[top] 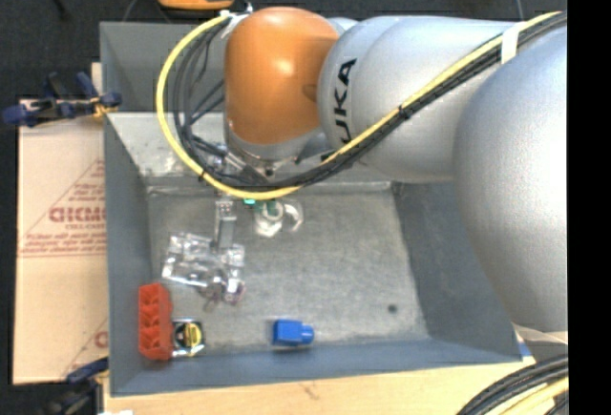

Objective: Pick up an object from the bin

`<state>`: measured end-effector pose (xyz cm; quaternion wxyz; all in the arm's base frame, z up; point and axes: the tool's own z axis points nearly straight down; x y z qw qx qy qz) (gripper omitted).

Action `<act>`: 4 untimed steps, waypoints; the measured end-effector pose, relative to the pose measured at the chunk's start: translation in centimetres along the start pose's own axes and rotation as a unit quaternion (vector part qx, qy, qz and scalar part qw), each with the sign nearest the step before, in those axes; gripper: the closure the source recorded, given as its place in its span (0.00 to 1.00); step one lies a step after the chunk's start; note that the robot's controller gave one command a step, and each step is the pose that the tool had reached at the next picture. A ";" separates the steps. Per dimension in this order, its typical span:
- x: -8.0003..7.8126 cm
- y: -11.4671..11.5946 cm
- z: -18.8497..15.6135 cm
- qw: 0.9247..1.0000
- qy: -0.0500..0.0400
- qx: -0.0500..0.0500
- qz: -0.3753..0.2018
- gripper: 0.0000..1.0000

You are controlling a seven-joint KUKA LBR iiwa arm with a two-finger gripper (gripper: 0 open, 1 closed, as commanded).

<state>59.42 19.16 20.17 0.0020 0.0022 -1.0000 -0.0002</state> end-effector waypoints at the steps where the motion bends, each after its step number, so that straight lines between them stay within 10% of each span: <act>1: 1.1 -1.8 13.3 1.000 -0.003 0.000 -0.016 0.00; 2: 0.4 -1.8 12.3 1.000 -0.013 -0.002 -0.013 1.00; 3: -3.1 -3.1 12.2 0.999 -0.006 -0.006 0.048 1.00; 4: 0.7 -1.7 -0.9 1.000 -0.006 0.000 0.021 1.00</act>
Offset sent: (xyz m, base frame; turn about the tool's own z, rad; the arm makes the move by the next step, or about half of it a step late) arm -0.0115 -0.0171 -0.1303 -0.0335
